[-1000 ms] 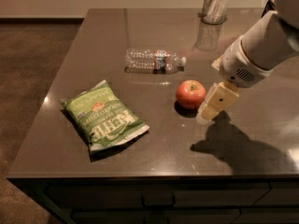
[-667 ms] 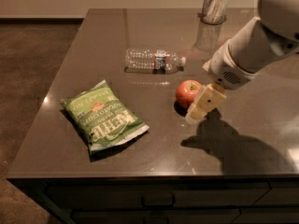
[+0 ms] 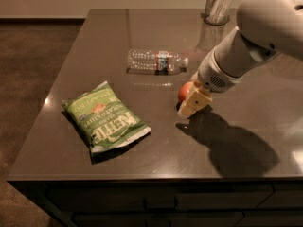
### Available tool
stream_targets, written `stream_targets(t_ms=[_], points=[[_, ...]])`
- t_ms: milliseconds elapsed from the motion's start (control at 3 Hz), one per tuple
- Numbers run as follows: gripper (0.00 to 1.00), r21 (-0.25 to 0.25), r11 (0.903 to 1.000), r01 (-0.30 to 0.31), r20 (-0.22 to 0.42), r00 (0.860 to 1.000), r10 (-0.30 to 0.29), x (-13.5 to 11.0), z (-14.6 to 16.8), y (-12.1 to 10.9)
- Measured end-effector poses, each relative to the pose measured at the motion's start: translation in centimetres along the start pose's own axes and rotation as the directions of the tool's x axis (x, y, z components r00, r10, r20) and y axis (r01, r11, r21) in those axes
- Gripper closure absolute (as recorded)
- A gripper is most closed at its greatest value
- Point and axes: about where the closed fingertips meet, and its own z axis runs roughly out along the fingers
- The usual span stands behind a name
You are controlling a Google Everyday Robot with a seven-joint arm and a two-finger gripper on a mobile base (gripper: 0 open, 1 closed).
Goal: Move apple near water bottle
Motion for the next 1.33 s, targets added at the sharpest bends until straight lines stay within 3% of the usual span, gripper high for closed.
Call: stream_targets(t_ms=[333,667,1000,1333], points=[[0.48,0.0,1.0,-0.005,-0.009,1.0,0.005,0.2,0.5,-1.0],[0.79,0.011,0.9999,-0.009,-0.005,1.0,0.009,-1.1,0.4,-3.0],[0.99,0.032,0.9993,-0.018,0.004,1.0,0.018,-2.7,0.6,-4.5],[1.0,0.057,0.9975,-0.042,0.004,0.999,0.042,-4.1,1.8,-6.3]])
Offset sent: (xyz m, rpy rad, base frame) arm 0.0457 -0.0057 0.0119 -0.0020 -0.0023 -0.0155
